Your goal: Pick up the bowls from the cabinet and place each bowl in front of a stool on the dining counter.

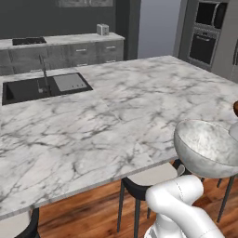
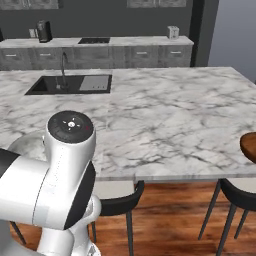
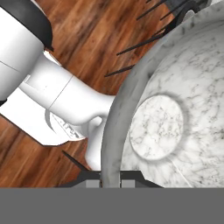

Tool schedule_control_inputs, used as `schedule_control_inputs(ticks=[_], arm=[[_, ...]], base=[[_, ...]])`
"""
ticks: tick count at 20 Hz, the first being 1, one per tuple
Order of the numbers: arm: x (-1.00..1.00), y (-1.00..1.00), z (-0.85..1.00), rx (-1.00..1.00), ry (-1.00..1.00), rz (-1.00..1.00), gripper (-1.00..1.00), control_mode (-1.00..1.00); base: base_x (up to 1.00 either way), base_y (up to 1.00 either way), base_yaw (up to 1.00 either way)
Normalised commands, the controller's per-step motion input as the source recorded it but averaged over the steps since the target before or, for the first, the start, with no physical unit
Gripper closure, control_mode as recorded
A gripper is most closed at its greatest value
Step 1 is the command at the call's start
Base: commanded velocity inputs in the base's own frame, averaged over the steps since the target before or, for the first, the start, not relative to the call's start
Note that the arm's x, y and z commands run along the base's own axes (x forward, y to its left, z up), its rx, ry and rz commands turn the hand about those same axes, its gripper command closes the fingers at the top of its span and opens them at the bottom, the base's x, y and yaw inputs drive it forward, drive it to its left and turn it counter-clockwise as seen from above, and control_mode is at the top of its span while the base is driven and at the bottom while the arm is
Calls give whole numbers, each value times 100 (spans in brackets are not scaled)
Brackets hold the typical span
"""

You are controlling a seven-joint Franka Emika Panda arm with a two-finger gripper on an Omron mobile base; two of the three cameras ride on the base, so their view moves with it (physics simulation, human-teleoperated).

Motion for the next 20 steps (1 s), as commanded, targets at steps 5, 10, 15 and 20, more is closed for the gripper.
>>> schedule_control_inputs(ticks=[5,10,15,20], arm=[[0,0,0,0,0,0,100,100],[5,0,2,0,0,0,100,-100],[61,0,14,0,2,0,100,-100],[100,0,0,0,12,-2,100,-100]], base=[[47,1,-5],[34,7,-2],[0,0,0],[0,0,0]])
